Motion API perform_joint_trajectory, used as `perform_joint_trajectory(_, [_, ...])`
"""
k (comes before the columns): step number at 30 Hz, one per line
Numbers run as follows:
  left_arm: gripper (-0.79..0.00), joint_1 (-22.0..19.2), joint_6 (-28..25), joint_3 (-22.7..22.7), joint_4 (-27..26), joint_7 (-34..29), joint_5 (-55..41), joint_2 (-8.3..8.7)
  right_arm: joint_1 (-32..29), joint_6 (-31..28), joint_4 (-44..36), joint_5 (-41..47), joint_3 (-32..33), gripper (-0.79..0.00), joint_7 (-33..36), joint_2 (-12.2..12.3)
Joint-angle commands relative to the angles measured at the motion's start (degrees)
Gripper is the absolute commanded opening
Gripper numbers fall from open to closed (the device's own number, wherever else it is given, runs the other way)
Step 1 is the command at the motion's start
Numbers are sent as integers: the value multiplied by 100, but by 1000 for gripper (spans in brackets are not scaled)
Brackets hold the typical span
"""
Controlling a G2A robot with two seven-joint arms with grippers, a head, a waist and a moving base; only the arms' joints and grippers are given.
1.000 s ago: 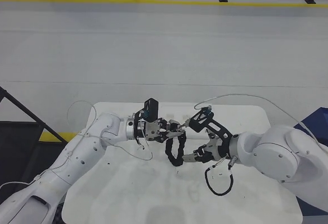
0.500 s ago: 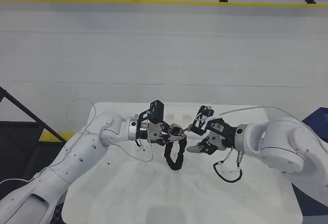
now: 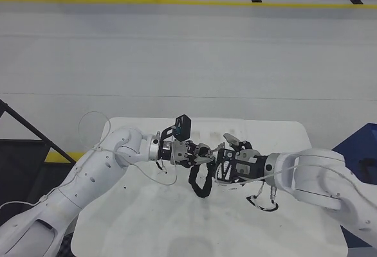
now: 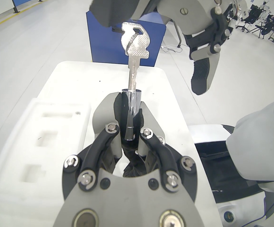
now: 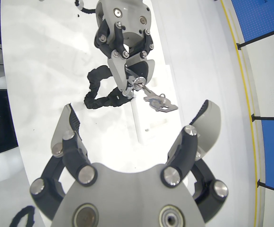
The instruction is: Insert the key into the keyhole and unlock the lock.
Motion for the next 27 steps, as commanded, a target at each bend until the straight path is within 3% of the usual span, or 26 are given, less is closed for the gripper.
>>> perform_joint_trajectory(1, [-785,-3,0,-4,4,12,-2,-6,32,-3,7,-13,-43,0,44,-32])
perform_joint_trajectory(27, [-785,38,0,-100,-56,228,594,-123,431,-22,256,102,-354,0,696,-449])
